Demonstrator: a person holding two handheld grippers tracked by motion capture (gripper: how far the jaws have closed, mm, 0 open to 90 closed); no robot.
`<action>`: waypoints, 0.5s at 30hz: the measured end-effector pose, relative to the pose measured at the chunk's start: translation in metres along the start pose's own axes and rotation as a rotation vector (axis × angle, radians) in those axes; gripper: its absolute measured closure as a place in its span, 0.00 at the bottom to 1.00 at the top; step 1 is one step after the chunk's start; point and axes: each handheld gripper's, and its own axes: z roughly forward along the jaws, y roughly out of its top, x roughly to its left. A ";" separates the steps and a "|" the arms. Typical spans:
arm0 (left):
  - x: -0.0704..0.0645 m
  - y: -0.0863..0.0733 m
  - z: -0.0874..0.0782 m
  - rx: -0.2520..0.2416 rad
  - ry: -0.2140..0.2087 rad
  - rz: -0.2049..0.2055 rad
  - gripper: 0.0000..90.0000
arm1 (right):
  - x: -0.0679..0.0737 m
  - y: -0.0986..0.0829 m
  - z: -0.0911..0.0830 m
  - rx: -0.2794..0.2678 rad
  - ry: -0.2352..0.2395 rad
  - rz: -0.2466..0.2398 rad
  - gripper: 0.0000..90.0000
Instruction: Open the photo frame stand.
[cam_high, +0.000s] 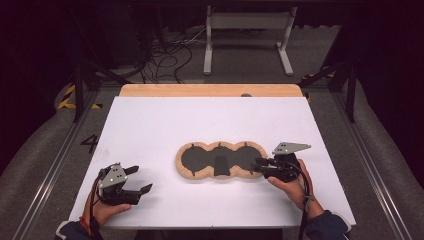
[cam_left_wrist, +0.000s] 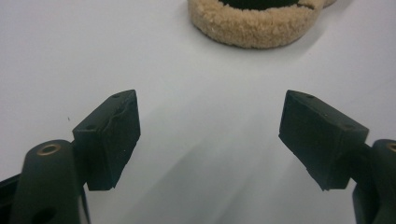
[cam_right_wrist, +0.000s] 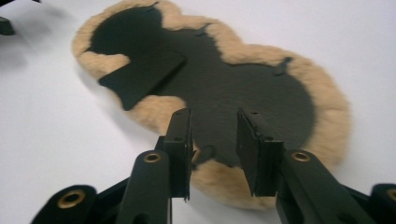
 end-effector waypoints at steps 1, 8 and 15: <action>-0.001 -0.002 0.000 0.009 0.005 0.005 0.23 | 0.003 0.001 0.003 0.008 0.016 -0.007 0.71; -0.005 0.000 -0.001 0.010 0.007 0.017 0.21 | 0.025 0.007 0.017 0.049 0.086 -0.056 0.69; -0.009 -0.002 0.000 0.030 -0.005 0.032 0.20 | 0.046 0.006 0.043 0.148 0.146 -0.064 0.67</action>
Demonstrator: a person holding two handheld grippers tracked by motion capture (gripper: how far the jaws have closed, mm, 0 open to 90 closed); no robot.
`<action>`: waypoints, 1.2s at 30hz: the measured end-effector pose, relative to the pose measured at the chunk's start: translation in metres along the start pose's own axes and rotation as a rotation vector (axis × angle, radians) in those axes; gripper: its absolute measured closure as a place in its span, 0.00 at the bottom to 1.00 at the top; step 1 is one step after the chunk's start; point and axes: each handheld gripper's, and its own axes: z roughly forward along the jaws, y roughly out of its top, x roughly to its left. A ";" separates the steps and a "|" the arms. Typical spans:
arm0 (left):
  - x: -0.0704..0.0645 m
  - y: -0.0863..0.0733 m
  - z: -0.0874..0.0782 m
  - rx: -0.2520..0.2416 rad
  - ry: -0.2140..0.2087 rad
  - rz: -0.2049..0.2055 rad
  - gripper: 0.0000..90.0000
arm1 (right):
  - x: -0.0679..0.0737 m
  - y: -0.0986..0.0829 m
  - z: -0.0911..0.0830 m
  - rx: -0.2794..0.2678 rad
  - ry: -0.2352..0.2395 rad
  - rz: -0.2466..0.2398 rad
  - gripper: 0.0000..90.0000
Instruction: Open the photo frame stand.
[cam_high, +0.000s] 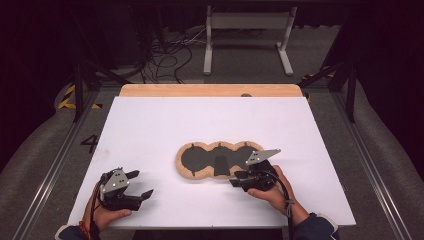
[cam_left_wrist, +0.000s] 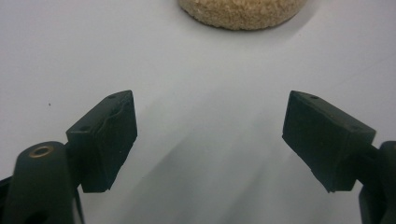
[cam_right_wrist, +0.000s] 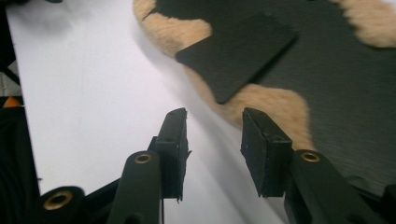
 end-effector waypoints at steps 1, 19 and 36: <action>0.000 0.000 0.000 0.004 0.003 -0.006 0.20 | 0.001 0.001 0.002 0.002 0.001 0.003 0.66; -0.001 0.003 0.008 0.026 -0.006 -0.026 0.18 | -0.020 0.002 0.014 -0.113 0.210 0.360 0.56; 0.017 0.050 0.054 -0.015 -0.108 -0.099 0.17 | -0.034 0.009 0.031 -0.190 0.302 0.670 0.58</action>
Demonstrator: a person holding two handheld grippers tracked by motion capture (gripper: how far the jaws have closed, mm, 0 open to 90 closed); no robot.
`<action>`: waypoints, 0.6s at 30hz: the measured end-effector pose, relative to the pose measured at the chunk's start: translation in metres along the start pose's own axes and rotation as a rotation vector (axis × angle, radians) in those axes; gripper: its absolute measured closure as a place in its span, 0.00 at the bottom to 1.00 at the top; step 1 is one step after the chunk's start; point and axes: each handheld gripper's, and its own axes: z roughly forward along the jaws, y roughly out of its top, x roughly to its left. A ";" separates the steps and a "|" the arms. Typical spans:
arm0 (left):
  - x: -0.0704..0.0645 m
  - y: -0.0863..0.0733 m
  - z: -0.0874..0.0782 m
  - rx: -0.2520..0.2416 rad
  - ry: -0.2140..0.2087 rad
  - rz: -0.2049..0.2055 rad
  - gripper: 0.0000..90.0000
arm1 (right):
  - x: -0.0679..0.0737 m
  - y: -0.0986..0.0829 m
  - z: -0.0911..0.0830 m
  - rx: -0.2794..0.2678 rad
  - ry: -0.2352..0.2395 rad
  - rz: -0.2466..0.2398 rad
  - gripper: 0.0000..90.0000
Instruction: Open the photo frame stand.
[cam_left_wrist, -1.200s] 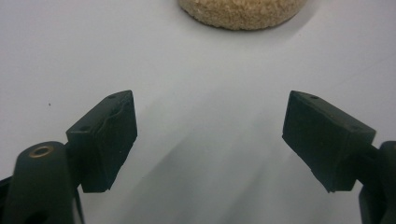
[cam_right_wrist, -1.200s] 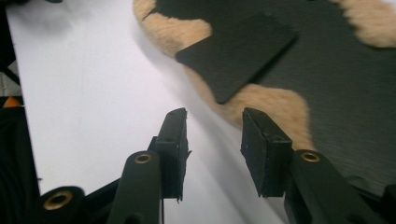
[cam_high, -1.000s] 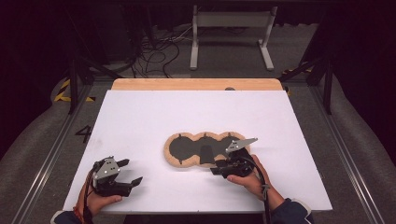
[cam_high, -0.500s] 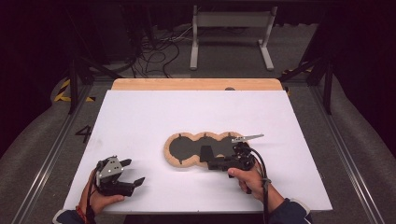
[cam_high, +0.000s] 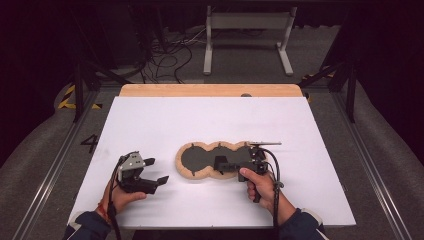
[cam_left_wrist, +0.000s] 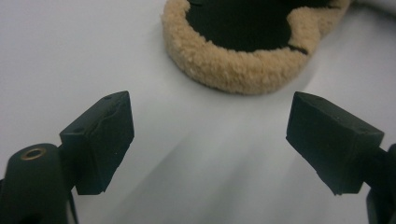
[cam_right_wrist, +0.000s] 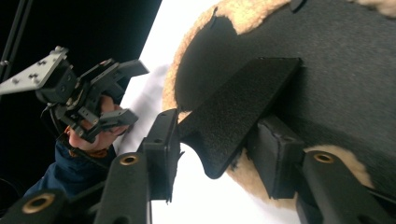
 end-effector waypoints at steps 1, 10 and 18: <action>0.002 0.004 0.004 0.006 -0.012 -0.008 0.17 | -0.001 0.000 0.001 -0.007 0.009 0.018 0.58; 0.018 0.025 0.041 0.033 -0.078 -0.120 0.19 | -0.008 -0.003 0.001 -0.042 0.041 0.086 0.65; 0.022 0.026 0.053 0.056 -0.084 -0.143 0.18 | -0.008 -0.004 0.003 -0.040 0.036 0.069 0.68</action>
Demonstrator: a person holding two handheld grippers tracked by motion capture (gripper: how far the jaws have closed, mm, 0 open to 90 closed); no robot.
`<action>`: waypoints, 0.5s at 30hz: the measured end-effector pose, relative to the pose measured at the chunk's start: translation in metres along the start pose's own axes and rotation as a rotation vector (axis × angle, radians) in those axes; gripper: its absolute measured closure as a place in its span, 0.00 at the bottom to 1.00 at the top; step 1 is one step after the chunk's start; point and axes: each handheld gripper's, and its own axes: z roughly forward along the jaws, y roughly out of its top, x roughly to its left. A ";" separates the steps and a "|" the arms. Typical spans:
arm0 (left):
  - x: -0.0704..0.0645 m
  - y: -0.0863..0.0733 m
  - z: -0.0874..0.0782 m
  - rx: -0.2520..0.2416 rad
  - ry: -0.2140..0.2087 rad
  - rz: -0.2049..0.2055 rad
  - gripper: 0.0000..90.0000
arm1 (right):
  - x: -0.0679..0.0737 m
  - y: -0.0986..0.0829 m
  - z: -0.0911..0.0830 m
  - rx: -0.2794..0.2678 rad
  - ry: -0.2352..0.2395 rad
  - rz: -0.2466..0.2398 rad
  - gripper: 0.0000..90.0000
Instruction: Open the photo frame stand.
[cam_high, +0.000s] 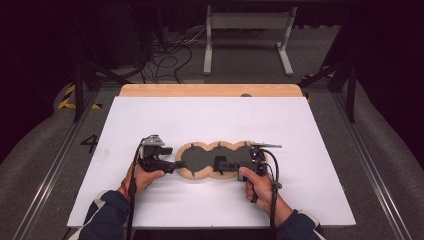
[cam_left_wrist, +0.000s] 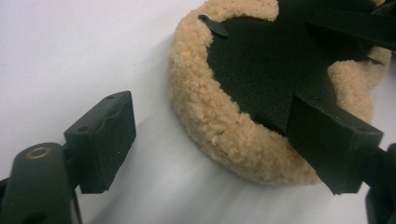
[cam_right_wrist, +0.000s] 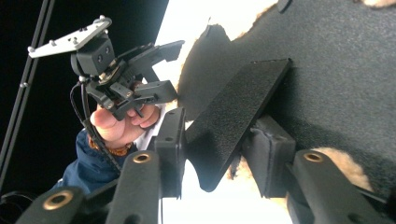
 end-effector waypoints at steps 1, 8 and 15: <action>0.001 0.000 0.000 -0.003 -0.001 0.005 0.18 | 0.000 0.000 0.000 0.005 0.000 -0.008 0.69; 0.001 0.000 0.000 -0.009 -0.048 0.005 0.16 | 0.000 0.001 0.000 0.039 -0.002 -0.095 0.77; -0.008 0.002 0.002 0.015 -0.120 0.026 0.21 | 0.003 0.000 0.000 0.054 -0.021 -0.175 0.78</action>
